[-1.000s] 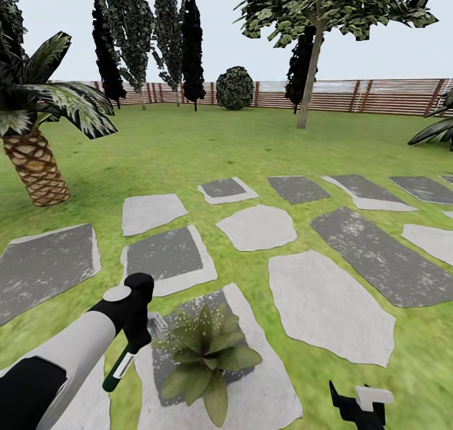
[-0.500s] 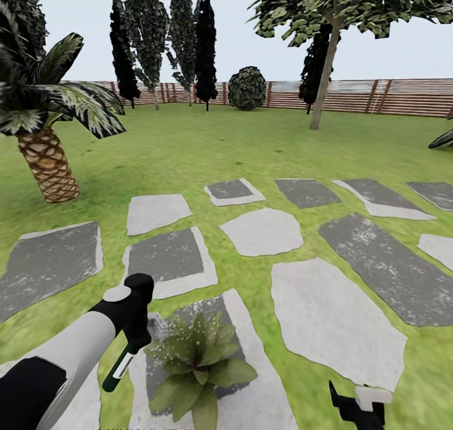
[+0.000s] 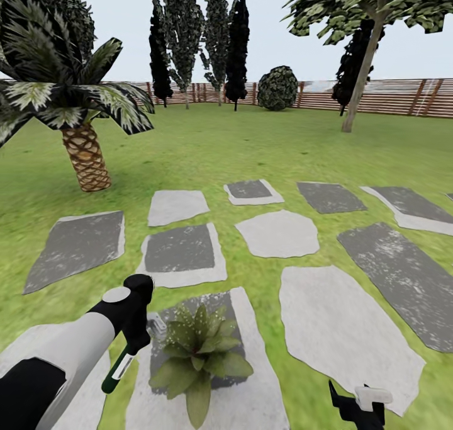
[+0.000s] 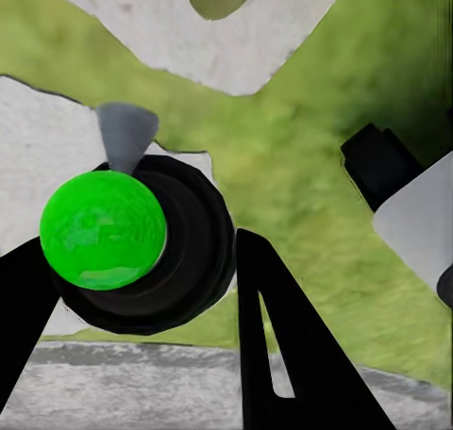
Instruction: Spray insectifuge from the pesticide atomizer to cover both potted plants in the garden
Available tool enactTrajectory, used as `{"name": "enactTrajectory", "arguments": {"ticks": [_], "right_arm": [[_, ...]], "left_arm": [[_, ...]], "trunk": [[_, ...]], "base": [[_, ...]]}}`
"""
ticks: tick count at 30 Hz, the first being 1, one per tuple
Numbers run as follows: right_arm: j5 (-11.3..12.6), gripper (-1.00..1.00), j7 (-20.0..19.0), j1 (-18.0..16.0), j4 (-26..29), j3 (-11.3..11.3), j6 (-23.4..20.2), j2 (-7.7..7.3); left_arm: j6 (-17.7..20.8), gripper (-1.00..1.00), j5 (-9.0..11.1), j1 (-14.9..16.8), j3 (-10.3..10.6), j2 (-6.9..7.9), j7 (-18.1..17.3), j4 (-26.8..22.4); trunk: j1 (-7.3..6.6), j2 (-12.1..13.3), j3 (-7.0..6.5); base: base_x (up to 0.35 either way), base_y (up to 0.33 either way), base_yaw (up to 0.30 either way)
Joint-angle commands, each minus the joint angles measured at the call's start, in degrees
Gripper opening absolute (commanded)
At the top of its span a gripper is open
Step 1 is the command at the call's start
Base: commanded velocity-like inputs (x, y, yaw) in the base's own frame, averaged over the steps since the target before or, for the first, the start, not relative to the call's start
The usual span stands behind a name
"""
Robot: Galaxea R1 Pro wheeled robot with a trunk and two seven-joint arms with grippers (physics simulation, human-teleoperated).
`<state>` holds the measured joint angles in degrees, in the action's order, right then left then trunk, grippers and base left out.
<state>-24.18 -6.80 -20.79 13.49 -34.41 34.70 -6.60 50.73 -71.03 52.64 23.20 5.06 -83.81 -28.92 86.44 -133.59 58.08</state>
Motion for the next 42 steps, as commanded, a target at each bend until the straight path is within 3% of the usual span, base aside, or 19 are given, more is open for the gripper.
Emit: {"name": "enactTrajectory", "arguments": {"ticks": [1, 12, 18, 31, 42], "right_arm": [[0.01, 1.0, -0.58, -0.04, -0.04, -0.49, 0.19, 0.01], [0.01, 1.0, -0.58, -0.04, -0.04, -0.51, 0.19, 0.01], [0.01, 1.0, -0.58, -0.04, -0.04, -0.5, 0.19, 0.01], [0.01, 1.0, -0.58, -0.04, -0.04, -0.51, 0.19, 0.01], [0.01, 1.0, -0.58, -0.04, -0.04, -0.48, 0.19, 0.01]], "left_arm": [[0.6, -1.0, -0.34, 0.0, 0.27, 0.01, -0.56, -0.08], [0.6, -1.0, -0.34, -0.23, 0.16, -0.05, -0.48, -0.01], [0.54, -1.0, -0.34, -0.42, 0.27, -0.05, -0.47, 0.05], [0.51, -1.0, -0.34, -0.43, 0.36, -0.05, -0.47, 0.33], [0.51, -1.0, -0.34, -0.43, 0.35, -0.05, -0.47, 0.18]], "trunk": [[-0.03, -0.03, 0.05], [-0.03, -0.03, 0.05], [-0.03, -0.03, 0.05], [-0.03, -0.03, 0.05], [-0.03, -0.03, 0.05]], "base": [[-0.229, -0.2, 0.276], [-0.02, -0.221, 0.211], [0.008, -0.022, 0.047], [0.012, -0.006, 0.263], [0.143, -0.169, 0.033]]}}
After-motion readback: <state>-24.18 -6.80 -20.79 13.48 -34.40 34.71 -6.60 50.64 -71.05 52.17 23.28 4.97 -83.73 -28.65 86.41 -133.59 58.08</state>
